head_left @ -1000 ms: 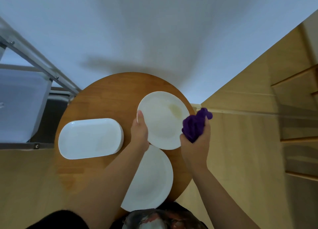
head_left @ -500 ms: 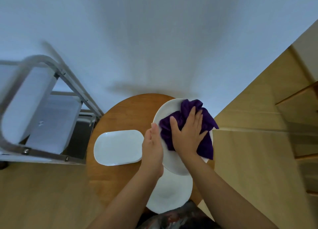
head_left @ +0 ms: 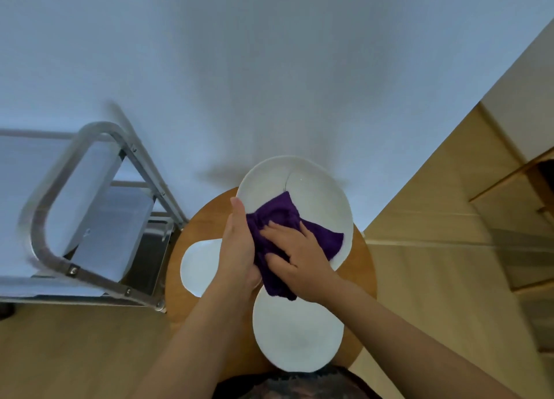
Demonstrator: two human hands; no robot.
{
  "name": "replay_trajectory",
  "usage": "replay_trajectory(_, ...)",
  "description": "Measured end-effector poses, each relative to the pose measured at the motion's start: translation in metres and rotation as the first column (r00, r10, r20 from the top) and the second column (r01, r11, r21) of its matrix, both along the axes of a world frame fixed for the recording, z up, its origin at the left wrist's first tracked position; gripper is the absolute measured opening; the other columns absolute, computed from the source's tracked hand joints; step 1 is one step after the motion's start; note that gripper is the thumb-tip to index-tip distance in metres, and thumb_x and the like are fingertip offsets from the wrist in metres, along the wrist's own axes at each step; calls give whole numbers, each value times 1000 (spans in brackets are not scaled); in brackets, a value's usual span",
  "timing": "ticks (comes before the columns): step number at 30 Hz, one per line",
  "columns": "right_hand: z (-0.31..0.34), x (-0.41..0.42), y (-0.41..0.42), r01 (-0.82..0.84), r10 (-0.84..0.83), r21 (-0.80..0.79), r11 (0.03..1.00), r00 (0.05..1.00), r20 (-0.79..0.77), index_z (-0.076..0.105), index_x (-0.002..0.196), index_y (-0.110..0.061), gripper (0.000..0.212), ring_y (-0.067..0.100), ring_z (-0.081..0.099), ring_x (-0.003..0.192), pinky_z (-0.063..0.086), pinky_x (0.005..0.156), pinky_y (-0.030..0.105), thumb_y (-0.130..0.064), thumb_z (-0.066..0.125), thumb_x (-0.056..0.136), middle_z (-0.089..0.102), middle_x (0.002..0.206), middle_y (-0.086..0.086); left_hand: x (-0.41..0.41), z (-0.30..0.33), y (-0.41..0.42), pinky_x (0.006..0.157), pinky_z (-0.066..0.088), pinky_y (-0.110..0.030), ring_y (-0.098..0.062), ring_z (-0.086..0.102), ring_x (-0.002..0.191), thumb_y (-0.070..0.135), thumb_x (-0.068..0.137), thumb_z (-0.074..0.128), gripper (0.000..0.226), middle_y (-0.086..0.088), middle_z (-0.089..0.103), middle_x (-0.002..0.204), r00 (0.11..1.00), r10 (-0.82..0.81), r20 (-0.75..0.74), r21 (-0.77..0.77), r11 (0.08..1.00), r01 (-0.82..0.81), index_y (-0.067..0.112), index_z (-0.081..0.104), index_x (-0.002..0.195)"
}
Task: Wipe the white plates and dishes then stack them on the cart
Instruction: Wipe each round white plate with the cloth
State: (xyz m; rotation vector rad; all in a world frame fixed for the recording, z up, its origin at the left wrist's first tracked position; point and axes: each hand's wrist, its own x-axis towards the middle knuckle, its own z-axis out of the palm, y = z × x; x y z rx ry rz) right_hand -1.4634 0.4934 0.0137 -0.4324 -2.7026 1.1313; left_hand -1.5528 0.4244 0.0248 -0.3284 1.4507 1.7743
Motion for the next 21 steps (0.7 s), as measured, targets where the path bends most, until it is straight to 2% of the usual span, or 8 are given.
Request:
replay_trajectory(3, 1, 20, 5, -97, 95, 121, 988, 995, 25, 60, 119, -22, 43, 3, 51, 103, 27, 91, 16, -35, 38, 84, 65, 111, -9, -8, 9, -4, 68, 59, -41, -30, 67, 91, 73, 81, 38, 64, -9, 68, 104, 1000, 16, -11, 33, 999, -16, 25, 55, 120)
replay_trajectory(6, 2, 35, 12, -83, 79, 300, 950, 997, 24, 67, 110, -16, 44, 10, 59, 87, 35, 74, 18, -36, 41, 80, 68, 100, -6, -13, 15, -9, 53, 54, -30, -24, 62, 88, 69, 86, 33, 43, -2, 64, 100, 989, -50, -139, 14, 999, 53, 35, 54, 102)
replay_trajectory(9, 1, 42, 19, -71, 80, 491, 868, 997, 3, 71, 99, -14, 38, 14, 62, 74, 44, 62, 27, -32, 45, 78, 69, 89, -3, -15, 19, -12, 63, 57, -35, -26, 62, 93, 73, 78, 35, 48, -5, 65, 104, 971, -154, -184, 26, 987, 161, 35, 55, 100)
replay_trajectory(12, 6, 41, 25, 6, 27, 603, 797, 999, -45, 72, 92, -11, 37, 17, 61, 67, 38, 62, 25, -29, 43, 78, 67, 81, 0, -18, 24, -13, 72, 58, -37, -26, 64, 95, 73, 65, 38, 61, -6, 68, 103, 952, -180, -247, 48, 979, 197, 29, 59, 103)
replay_trajectory(14, 13, 35, 22, 182, -115, 531, 828, 981, -157, 69, 91, -7, 37, 23, 63, 71, 37, 68, 27, -26, 40, 79, 66, 81, 3, -23, 22, -14, 69, 59, -34, -23, 65, 90, 71, 71, 39, 53, 0, 70, 93, 953, -161, -256, 25, 985, 172, 31, 61, 97)
replay_trajectory(16, 22, 28, 13, 319, -208, 465, 826, 939, -274, 66, 99, -5, 36, 25, 63, 85, 40, 81, 29, -26, 42, 82, 67, 92, 7, -26, 21, -15, 70, 58, -37, -23, 67, 88, 71, 73, 41, 49, 2, 72, 87, 960, -168, -223, 8, 985, 174, 32, 62, 96)
replay_trajectory(18, 25, 19, 1, 222, -113, 541, 811, 967, -228, 63, 114, -9, 43, 27, 58, 107, 42, 92, 42, -34, 42, 87, 65, 113, 10, -26, 20, -13, 70, 58, -37, -25, 69, 89, 71, 72, 44, 58, -2, 74, 89, 963, -208, -169, 24, 976, 215, 26, 64, 102)
replay_trajectory(21, 21, 7, -6, -87, 92, 629, 773, 995, 25, 60, 125, -15, 56, 29, 47, 129, 31, 101, 63, -49, 36, 87, 55, 135, 9, -18, 21, -13, 55, 56, -29, -20, 71, 80, 68, 83, 42, 50, 3, 75, 79, 951, -263, -160, -19, 965, 263, 26, 66, 97)
